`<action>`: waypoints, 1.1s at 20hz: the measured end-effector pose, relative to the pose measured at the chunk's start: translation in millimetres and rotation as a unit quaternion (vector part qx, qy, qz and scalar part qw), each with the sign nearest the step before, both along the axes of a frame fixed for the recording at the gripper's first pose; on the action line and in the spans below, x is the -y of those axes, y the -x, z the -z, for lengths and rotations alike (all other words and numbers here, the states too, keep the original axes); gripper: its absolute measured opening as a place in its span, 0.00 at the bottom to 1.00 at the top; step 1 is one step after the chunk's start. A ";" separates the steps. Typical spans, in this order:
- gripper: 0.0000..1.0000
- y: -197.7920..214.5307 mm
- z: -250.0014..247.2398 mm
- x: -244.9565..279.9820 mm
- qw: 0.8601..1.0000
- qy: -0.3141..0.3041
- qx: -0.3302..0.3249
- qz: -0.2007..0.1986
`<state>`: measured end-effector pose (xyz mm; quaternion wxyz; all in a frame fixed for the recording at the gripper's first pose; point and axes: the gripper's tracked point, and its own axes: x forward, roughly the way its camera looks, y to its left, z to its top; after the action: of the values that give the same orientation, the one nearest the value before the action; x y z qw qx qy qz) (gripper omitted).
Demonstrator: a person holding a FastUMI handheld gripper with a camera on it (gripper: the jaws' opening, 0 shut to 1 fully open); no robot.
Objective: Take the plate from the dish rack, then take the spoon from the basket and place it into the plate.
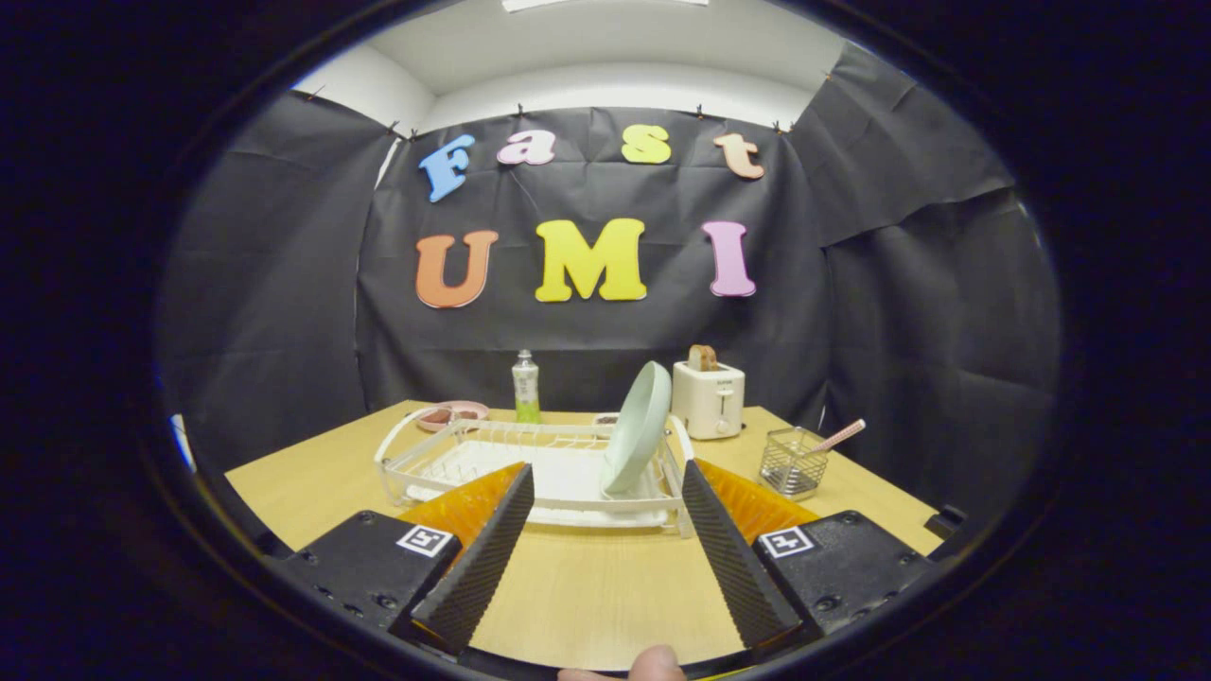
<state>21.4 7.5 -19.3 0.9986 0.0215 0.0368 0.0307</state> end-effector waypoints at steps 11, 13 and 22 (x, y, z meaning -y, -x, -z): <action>1.00 -120.2 -64.6 35.7 0.997 0.011 -0.071 -0.034; 1.00 -148.3 -69.3 30.3 0.993 0.018 -0.102 -0.051; 1.00 -236.3 -19.8 16.0 0.953 0.031 -0.291 -0.078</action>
<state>257.8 -8.4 0.4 0.9392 -0.0045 0.3283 0.1001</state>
